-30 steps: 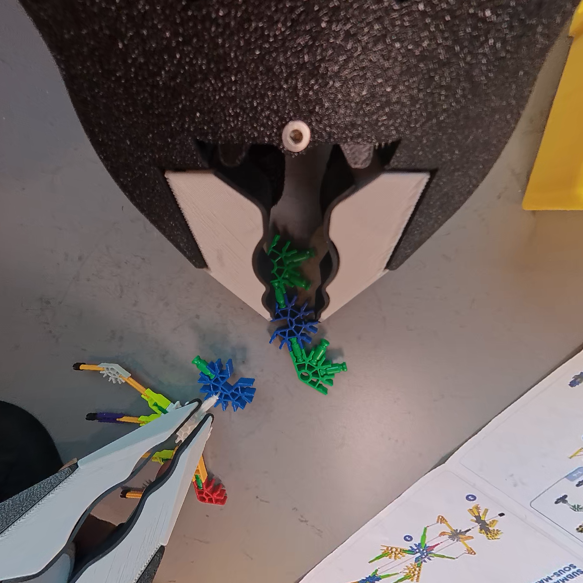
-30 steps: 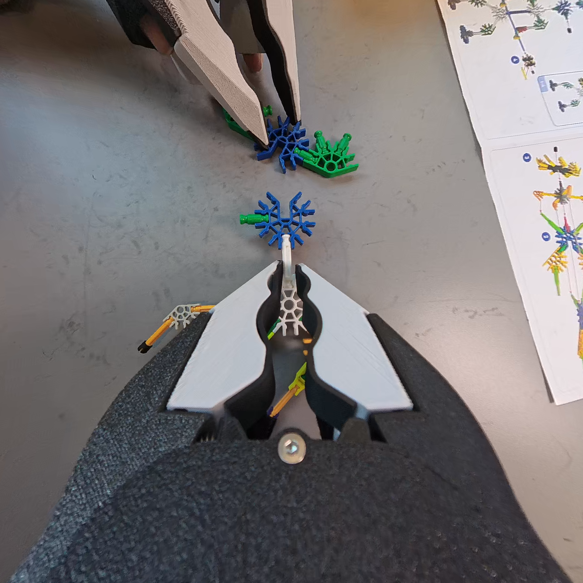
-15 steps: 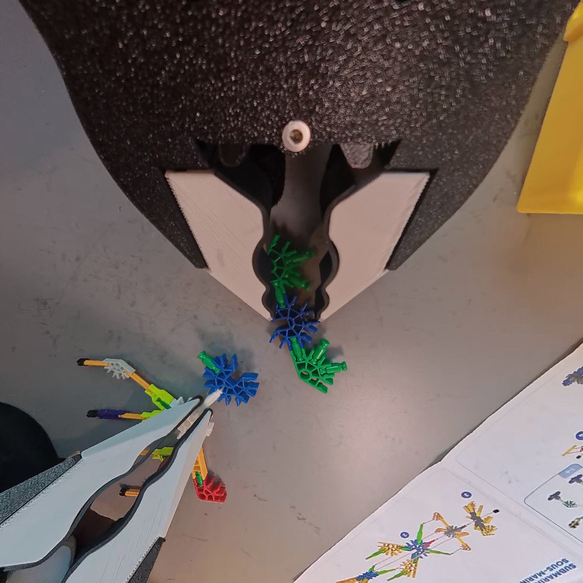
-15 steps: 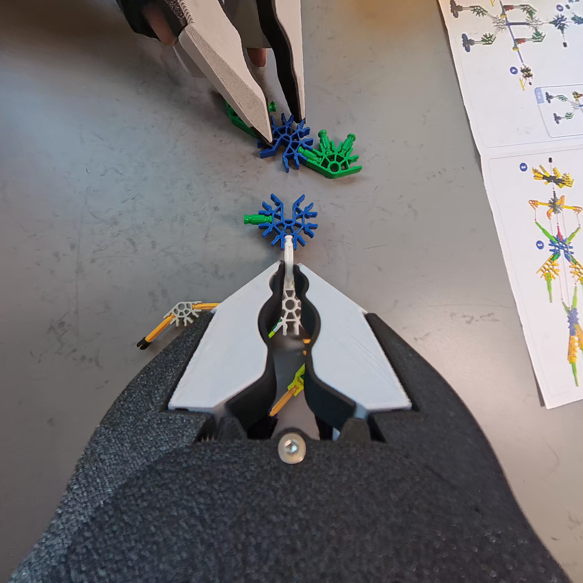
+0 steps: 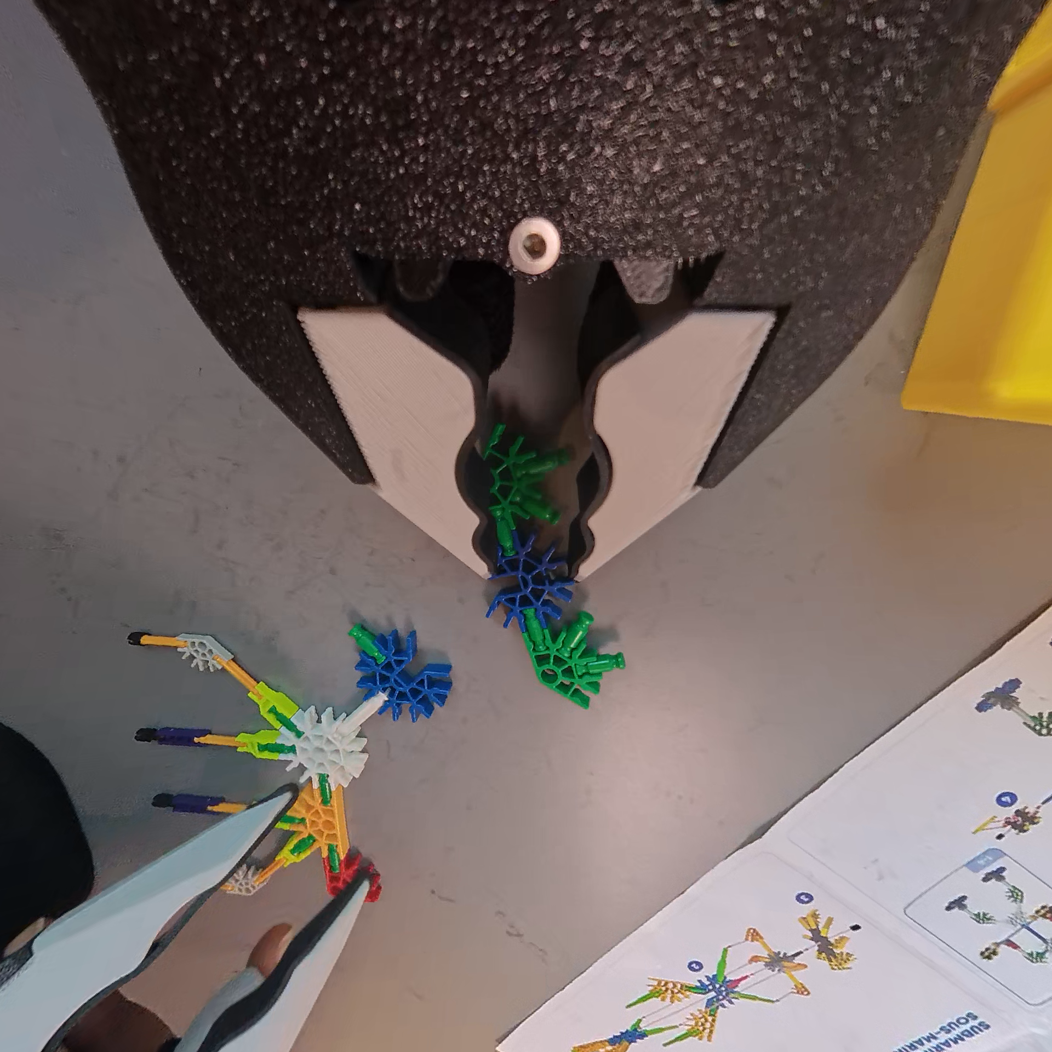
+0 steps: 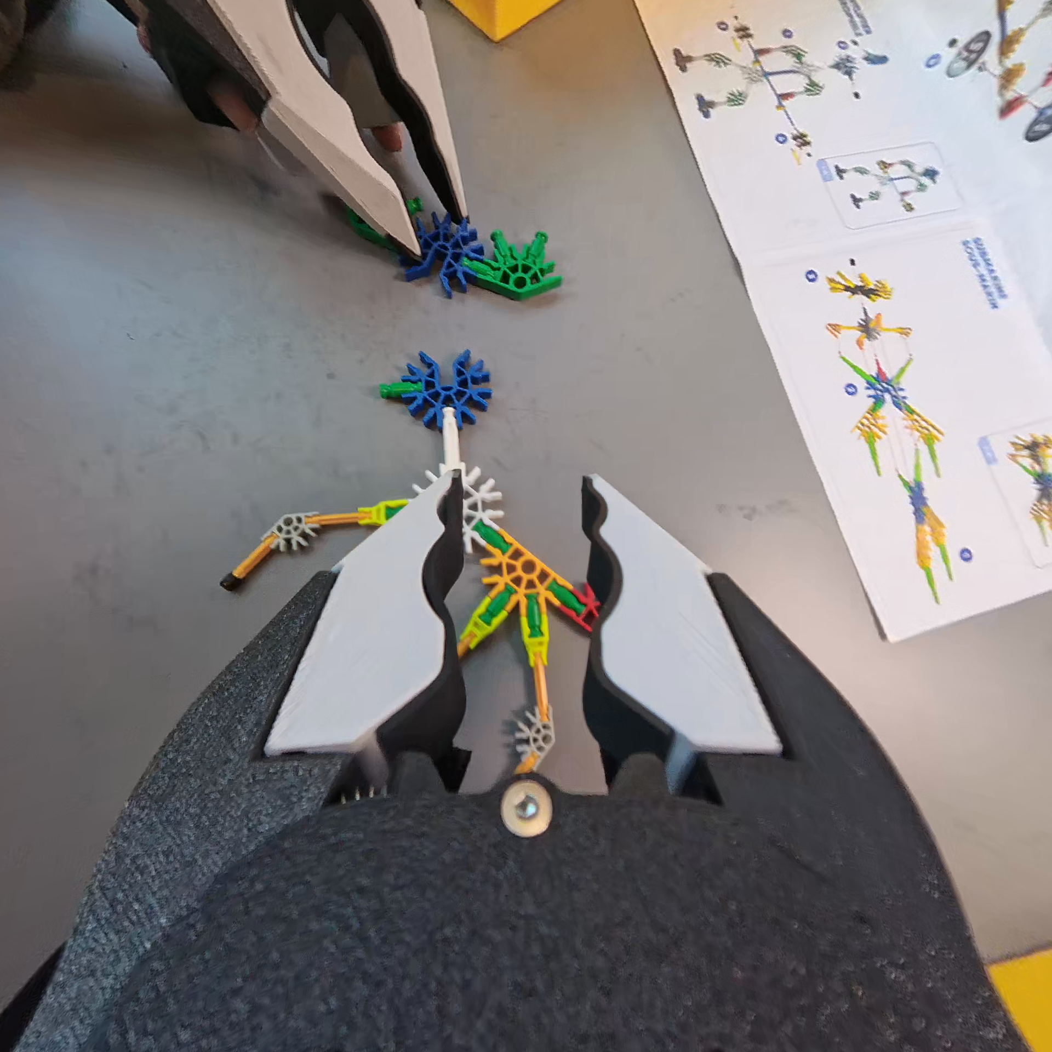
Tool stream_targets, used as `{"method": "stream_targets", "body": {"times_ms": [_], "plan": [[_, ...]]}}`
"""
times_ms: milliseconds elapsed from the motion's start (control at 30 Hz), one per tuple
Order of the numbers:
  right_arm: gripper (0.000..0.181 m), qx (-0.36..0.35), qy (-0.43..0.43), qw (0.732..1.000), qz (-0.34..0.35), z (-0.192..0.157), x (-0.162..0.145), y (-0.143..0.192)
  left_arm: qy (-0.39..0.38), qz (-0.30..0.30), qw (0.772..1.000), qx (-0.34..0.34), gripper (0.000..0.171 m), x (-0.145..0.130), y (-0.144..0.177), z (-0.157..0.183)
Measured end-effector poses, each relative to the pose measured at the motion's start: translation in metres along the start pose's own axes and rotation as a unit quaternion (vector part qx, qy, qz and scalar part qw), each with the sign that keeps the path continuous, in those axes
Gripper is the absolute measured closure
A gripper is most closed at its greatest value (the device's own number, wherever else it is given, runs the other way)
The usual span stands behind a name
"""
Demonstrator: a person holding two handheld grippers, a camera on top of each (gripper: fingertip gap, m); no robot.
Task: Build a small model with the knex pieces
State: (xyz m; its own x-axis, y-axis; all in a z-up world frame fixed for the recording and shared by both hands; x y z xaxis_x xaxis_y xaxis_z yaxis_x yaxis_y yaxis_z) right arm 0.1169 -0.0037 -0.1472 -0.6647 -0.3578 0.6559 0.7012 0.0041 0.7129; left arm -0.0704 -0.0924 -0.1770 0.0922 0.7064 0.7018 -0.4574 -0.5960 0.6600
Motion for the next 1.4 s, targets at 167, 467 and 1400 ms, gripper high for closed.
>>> {"method": "stream_targets", "body": {"times_ms": [167,467,1400], "plan": [[0.136,-0.006,-0.034,0.999,-0.008,0.018,-0.029,0.019,0.002,0.013,1.0,0.007,0.148,0.003,0.004,-0.003],[0.138,0.06,0.005,0.997,-0.041,-0.002,-0.034,0.003,0.005,0.039,0.999,-0.002,0.148,0.009,0.012,-0.001],[0.165,-0.011,0.109,0.993,0.051,0.004,0.006,0.004,0.133,0.072,0.966,-0.208,0.134,0.015,0.019,0.017]]}}
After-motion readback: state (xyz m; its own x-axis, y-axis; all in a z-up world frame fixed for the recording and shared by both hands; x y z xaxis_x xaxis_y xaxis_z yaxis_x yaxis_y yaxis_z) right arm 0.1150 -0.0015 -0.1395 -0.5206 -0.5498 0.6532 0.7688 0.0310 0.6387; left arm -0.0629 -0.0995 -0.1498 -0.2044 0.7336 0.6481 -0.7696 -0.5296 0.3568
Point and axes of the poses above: each gripper's, where its closed fingertips meet, y back along the fingers, x out of its top, z = x × y across the jaws, the point moved 7 cm from there along y, back along the fingers, and after that the axes turned 13 degrees about y, right-handed, at the moved point
